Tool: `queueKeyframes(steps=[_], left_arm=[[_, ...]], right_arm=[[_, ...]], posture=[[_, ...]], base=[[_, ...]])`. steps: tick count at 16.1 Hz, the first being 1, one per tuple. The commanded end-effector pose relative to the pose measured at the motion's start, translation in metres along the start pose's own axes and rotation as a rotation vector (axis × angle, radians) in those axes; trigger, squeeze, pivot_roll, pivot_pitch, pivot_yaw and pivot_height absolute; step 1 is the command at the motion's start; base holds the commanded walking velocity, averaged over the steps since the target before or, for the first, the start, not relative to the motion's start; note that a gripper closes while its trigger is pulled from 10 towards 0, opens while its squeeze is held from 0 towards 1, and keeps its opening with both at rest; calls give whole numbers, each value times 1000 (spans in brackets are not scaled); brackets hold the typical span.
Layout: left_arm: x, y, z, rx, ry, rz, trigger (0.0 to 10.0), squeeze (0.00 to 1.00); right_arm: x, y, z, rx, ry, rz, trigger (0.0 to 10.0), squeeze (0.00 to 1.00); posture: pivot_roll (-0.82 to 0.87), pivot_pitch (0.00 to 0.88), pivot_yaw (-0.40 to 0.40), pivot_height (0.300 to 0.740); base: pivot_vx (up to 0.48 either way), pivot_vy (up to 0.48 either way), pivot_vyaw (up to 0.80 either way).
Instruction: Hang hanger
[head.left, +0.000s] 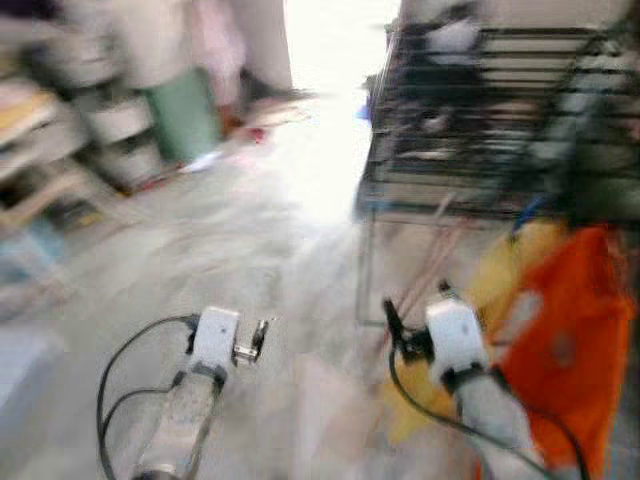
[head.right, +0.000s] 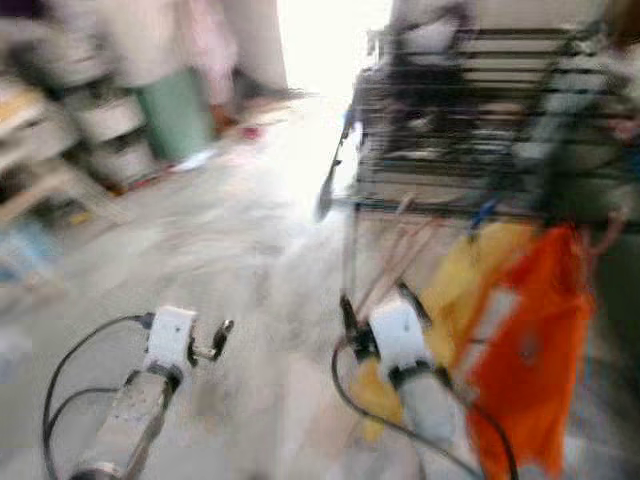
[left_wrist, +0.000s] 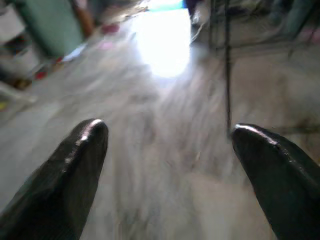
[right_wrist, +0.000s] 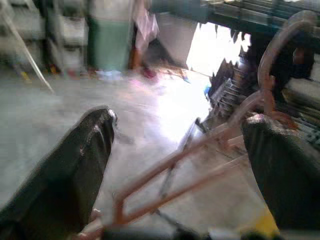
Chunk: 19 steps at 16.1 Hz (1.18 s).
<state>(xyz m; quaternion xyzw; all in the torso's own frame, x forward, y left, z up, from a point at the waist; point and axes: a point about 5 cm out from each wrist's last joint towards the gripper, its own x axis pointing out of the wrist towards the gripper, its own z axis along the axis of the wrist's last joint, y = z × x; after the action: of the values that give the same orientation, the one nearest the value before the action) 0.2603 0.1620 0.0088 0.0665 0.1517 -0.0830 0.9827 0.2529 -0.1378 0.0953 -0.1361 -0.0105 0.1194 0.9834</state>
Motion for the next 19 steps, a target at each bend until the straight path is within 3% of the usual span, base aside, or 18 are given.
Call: queueKeyframes(steps=[1, 3, 8, 12, 19], left_arm=[[2, 3, 4, 23, -4, 7, 10000, 0], [2, 4, 4, 29, -6, 11, 10000, 0], [5, 6, 7, 42, -12, 18, 10000, 0], [1, 6, 2, 32, -9, 49, 10000, 0], [-7, 8, -9, -9, 15, 196, 10000, 0]], right_arm=[[-3, 3, -5, 31, 19, 2, 10000, 0], [1, 6, -5, 71, 16, -14, 10000, 0], [5, 5, -10, 59, 53, 5, 10000, 0], [13, 5, -11, 66, 59, 18, 10000, 0], [32, 12, -12, 84, 78, 102, 10000, 0]], posture=[[-136, 0, 117, 740], [-132, 0, 125, 740], [-118, 0, 119, 740], [-95, 0, 78, 740], [-55, 0, -30, 740]], base=[[-296, 0, 0], [-306, 0, 0], [-310, 0, 0], [-312, 0, 0], [0, 0, 0]])
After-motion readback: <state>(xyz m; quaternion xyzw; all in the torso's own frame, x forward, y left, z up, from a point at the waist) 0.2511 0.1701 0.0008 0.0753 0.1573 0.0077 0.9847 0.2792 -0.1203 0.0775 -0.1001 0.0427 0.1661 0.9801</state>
